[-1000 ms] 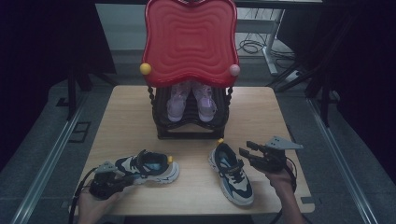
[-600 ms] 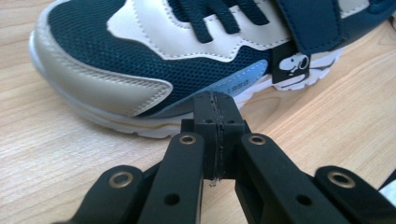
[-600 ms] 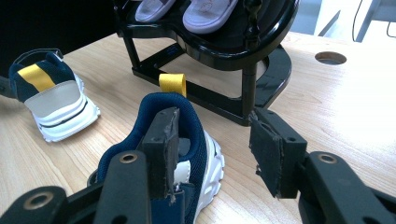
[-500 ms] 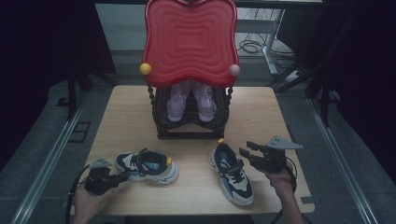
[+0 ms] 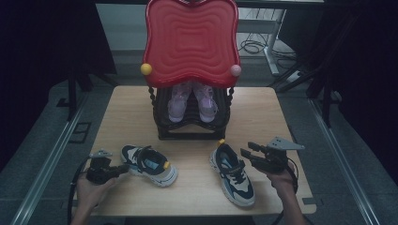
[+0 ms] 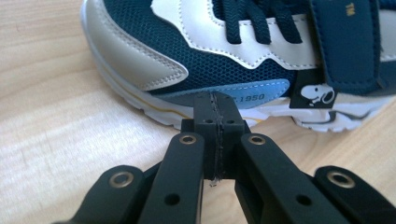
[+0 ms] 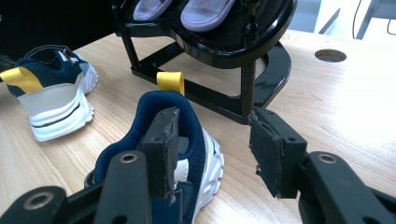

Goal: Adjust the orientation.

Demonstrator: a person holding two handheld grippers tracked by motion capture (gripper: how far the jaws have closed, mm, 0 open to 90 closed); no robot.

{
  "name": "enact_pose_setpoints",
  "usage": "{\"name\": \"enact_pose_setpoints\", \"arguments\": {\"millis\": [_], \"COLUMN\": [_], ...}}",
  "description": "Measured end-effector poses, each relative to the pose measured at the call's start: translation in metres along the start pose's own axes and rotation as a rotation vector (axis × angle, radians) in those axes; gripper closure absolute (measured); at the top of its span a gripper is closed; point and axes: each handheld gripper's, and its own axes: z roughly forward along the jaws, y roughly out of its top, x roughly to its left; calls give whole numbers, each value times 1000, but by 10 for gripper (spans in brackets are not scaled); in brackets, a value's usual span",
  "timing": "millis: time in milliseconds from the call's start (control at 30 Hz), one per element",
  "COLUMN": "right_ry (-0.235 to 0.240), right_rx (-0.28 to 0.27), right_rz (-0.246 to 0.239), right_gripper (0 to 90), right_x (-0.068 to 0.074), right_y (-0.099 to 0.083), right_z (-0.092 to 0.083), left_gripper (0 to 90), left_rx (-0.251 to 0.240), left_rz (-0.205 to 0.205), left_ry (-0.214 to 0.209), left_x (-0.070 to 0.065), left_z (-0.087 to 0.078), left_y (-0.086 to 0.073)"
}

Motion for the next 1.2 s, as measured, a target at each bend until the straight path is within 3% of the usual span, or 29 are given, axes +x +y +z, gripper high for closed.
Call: {"name": "enact_pose_setpoints", "arguments": {"millis": [600,1200], "right_ry": [-2,-2], "right_rx": [3,6], "right_rz": [2,4], "right_gripper": [524,525], "right_x": [-1,0], "right_y": [-1,-1], "right_z": [1,1], "left_gripper": [898,898], "left_rx": [4,2], "left_rz": [-30,-44], "left_ry": [-9,-6], "left_x": [19,23], "left_z": [18,30], "left_y": [22,36]}}
